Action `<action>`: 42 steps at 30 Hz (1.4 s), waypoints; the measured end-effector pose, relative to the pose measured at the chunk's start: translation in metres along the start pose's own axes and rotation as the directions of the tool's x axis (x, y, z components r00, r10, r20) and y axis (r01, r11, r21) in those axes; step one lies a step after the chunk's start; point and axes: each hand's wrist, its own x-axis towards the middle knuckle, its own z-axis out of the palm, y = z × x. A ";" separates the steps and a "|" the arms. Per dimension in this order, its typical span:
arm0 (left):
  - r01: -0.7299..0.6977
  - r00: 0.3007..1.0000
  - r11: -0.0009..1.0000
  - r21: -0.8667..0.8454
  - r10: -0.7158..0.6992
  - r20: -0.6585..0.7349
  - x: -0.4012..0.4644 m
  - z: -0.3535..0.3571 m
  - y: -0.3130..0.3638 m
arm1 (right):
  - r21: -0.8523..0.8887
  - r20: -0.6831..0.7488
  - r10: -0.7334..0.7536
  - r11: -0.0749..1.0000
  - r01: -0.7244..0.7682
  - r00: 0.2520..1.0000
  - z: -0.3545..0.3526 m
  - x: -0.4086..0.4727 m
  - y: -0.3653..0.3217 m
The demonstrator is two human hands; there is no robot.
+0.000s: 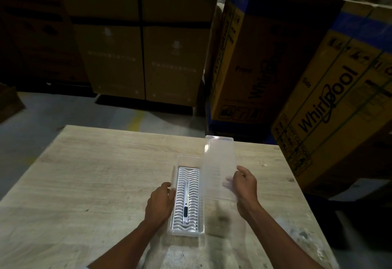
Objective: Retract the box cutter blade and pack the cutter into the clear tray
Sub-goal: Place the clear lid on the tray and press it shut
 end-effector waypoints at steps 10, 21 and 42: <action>0.103 0.993 0.960 -0.259 -0.113 -0.023 0.007 -0.007 0.011 | -0.083 0.160 0.078 0.994 -0.066 0.984 0.030 -0.035 0.040; 0.053 0.997 0.997 -0.063 -0.050 0.054 0.008 -0.011 0.012 | -0.468 0.191 0.036 0.882 0.059 0.981 0.044 -0.052 0.059; 0.178 0.976 0.984 0.026 -0.180 0.122 0.009 -0.004 0.007 | -0.774 0.278 0.146 0.620 0.131 0.949 0.022 -0.040 0.074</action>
